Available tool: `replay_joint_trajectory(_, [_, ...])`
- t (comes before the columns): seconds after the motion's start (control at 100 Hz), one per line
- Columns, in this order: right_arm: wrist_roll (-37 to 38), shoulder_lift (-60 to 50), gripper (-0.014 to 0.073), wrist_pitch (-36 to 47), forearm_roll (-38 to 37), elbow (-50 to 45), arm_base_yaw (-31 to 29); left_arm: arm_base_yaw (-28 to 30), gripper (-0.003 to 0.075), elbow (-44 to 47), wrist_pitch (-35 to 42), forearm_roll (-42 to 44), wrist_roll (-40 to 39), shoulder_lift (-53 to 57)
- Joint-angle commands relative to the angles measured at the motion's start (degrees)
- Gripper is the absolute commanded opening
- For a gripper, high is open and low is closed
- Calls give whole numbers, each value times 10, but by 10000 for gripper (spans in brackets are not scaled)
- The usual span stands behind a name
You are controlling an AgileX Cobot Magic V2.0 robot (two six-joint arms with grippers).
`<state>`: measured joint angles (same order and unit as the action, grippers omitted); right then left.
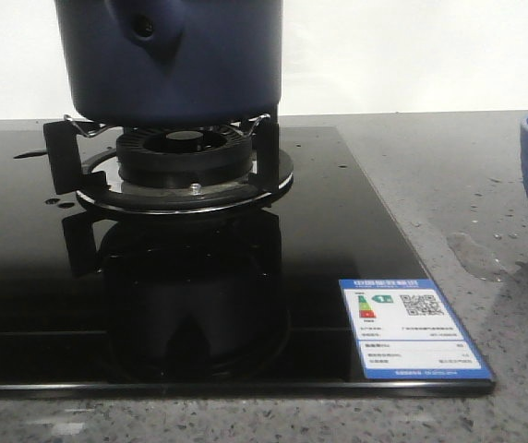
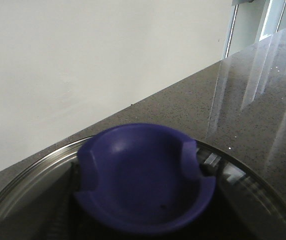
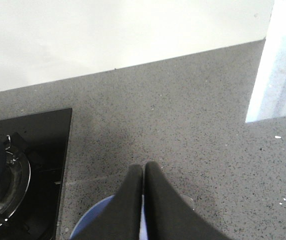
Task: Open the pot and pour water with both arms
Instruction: 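Lower the bowl onto the counter with the right gripper and release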
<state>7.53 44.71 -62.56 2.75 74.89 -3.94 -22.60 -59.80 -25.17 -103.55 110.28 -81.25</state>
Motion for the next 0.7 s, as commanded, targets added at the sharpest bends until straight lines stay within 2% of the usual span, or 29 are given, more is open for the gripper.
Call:
replay_joint_trajectory(0.0, [-7, -5, -63, 39, 0, 17, -5, 1, 242, -35, -19, -30, 8, 10])
replay_joint_trajectory(0.38, [-14, -5, -63, 35, -2, 16, -5, 12, 242, -46, -10, -30, 4, -2])
replay_joint_trajectory(0.53, [-14, -4, -63, 36, -7, 15, -5, 33, 242, -46, -14, -26, -37, 11])
replay_joint_trajectory(0.69, [-14, -1, -63, 45, -7, 15, -5, 44, 242, -44, -77, 3, -60, 14])
